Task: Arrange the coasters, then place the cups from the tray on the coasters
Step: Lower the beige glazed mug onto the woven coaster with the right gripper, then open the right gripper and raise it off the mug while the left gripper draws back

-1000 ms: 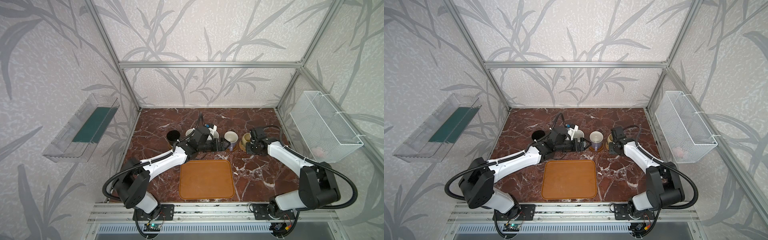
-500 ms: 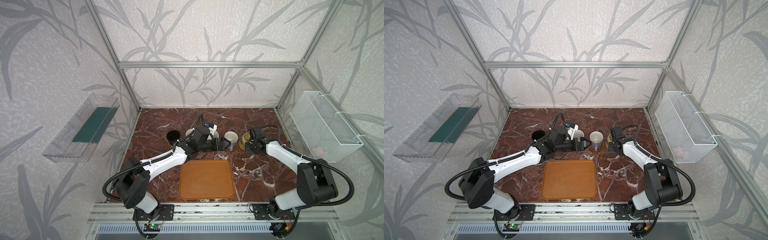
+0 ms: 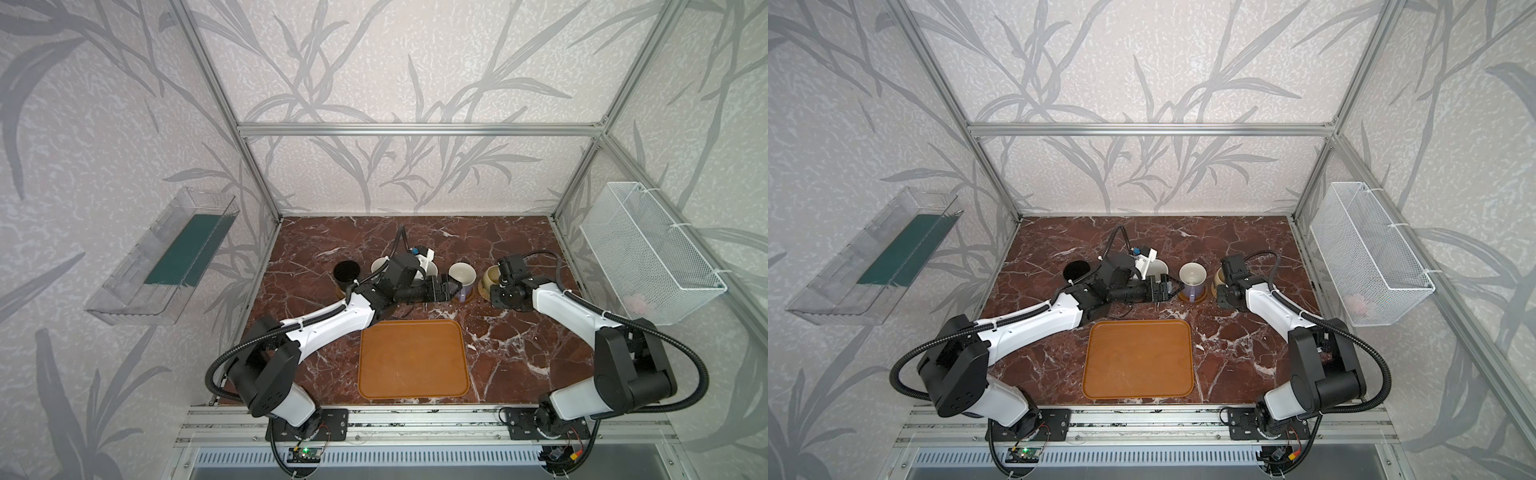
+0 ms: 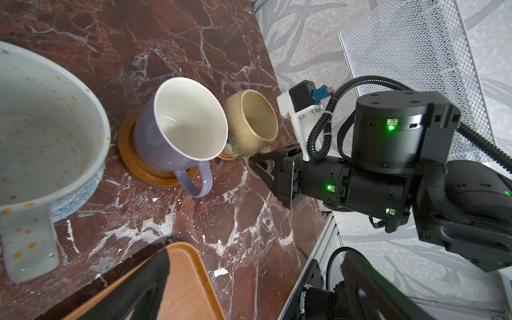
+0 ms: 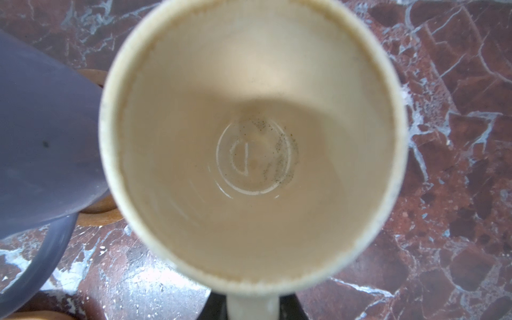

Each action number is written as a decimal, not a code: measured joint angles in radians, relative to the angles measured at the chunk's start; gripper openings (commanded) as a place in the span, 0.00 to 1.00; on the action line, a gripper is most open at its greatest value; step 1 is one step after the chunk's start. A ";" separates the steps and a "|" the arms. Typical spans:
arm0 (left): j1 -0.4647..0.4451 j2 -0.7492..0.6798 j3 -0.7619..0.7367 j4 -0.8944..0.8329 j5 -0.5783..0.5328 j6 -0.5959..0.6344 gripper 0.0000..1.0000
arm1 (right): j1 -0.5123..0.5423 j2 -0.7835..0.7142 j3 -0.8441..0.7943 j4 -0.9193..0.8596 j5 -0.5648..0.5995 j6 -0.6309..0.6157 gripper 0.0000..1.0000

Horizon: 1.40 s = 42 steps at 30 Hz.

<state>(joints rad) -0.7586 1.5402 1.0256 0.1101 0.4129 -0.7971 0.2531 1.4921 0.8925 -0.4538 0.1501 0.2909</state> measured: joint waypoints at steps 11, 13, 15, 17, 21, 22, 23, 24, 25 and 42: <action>0.000 0.000 -0.014 0.011 -0.001 -0.007 0.99 | 0.000 -0.009 0.000 0.001 0.006 -0.004 0.54; 0.000 -0.002 -0.019 0.010 -0.002 -0.006 0.99 | 0.000 -0.024 0.000 0.002 0.006 -0.005 0.57; 0.000 -0.005 -0.022 0.008 -0.004 -0.005 0.99 | 0.000 -0.047 0.000 0.005 0.006 -0.005 0.60; 0.000 -0.011 -0.022 0.006 -0.010 -0.002 0.99 | 0.000 -0.072 -0.002 0.012 0.006 -0.005 0.62; 0.000 -0.027 -0.022 0.000 -0.022 0.005 0.99 | 0.000 -0.132 -0.020 0.024 0.006 -0.004 0.68; 0.000 -0.029 -0.022 -0.003 -0.023 0.009 0.99 | 0.000 -0.145 -0.023 0.023 0.006 -0.004 0.72; 0.000 -0.032 -0.022 -0.006 -0.026 0.011 0.99 | 0.000 -0.155 -0.027 0.023 0.006 -0.002 0.88; 0.000 -0.034 -0.022 -0.010 -0.029 0.013 0.99 | 0.000 -0.168 -0.031 0.023 0.009 0.000 0.99; 0.000 -0.037 -0.025 -0.013 -0.034 0.017 0.99 | 0.000 -0.184 -0.038 0.024 0.011 0.003 0.99; 0.116 -0.302 -0.154 -0.168 -0.174 0.175 0.97 | -0.004 -0.622 -0.277 0.079 0.070 0.002 0.99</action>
<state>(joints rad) -0.6422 1.2381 0.8715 -0.0582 0.2394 -0.6220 0.2493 0.8703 0.6155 -0.3748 0.2203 0.2928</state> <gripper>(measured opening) 0.970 0.991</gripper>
